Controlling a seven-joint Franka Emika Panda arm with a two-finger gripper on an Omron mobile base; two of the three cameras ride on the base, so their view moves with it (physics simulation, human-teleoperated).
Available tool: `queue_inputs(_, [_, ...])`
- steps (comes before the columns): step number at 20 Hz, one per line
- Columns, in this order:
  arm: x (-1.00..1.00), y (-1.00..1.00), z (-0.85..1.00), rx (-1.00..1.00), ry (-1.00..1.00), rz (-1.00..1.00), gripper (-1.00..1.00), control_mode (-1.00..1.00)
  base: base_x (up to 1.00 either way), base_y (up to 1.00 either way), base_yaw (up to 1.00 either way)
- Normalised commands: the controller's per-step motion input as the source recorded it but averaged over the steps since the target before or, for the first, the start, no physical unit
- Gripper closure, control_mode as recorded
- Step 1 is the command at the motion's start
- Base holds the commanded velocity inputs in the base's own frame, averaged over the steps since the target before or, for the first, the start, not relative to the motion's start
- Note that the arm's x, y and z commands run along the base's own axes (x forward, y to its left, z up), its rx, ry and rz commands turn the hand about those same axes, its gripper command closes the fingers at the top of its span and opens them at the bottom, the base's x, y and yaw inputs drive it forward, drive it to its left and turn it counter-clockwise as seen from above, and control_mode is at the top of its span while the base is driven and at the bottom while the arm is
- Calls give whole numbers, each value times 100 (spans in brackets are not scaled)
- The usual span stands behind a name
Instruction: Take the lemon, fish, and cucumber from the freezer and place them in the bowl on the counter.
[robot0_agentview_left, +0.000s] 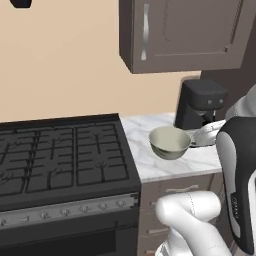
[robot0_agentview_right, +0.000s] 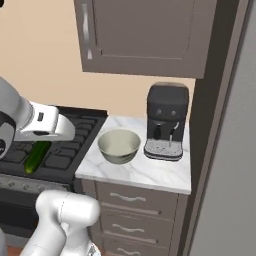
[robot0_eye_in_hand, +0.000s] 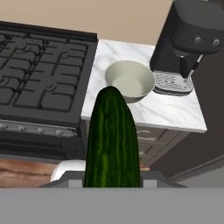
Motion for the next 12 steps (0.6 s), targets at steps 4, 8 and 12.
queue_inputs(4, [0,0,0,0,0,0,100,100,55,9,0])
queue_inputs(8, [0,0,0,0,0,0,100,100,38,1,-4])
queue_inputs(12, [0,0,0,0,0,0,100,100,34,2,-10])
